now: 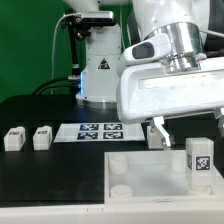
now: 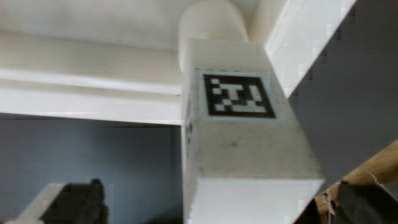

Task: Assemble one leg

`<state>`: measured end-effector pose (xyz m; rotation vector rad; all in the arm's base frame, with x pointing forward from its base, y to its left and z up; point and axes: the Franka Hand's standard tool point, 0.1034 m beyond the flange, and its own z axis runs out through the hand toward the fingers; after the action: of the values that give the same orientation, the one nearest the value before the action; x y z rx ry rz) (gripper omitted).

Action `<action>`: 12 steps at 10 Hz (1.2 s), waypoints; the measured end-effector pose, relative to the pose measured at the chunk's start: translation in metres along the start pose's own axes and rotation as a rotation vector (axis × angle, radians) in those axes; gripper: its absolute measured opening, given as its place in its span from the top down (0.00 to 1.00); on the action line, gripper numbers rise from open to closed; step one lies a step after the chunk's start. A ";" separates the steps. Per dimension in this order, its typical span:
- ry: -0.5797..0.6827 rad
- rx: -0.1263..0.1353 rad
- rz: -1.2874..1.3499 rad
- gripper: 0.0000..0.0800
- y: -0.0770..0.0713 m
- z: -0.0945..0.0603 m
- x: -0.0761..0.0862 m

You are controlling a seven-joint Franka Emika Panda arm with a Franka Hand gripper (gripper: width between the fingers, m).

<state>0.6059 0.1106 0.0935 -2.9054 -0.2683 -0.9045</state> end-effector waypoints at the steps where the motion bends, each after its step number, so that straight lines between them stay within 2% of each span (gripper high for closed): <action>1: -0.009 0.003 0.006 0.19 -0.001 0.000 0.000; 3: -0.144 0.042 0.068 0.19 -0.012 -0.015 0.011; 4: -0.154 0.046 0.086 0.19 -0.012 -0.015 0.019; 5: -0.240 0.065 0.135 0.19 -0.017 -0.011 0.016; 6: -0.382 0.091 0.157 0.19 -0.021 -0.008 0.013; 7: -0.482 0.112 0.166 0.19 -0.019 -0.004 0.014; 9: -0.684 0.155 0.177 0.19 -0.014 -0.002 0.001; 10: -0.766 0.177 0.177 0.19 -0.008 0.003 0.002; 11: -0.769 0.178 0.183 0.19 -0.002 0.011 0.005; 12: -0.749 0.168 0.193 0.19 0.001 0.015 0.005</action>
Offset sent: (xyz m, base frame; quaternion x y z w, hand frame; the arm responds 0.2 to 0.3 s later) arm 0.0157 -0.0035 0.0110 -0.0099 -0.0581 0.0606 0.9964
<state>0.6187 0.1125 0.0841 -2.9021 -0.0933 0.2489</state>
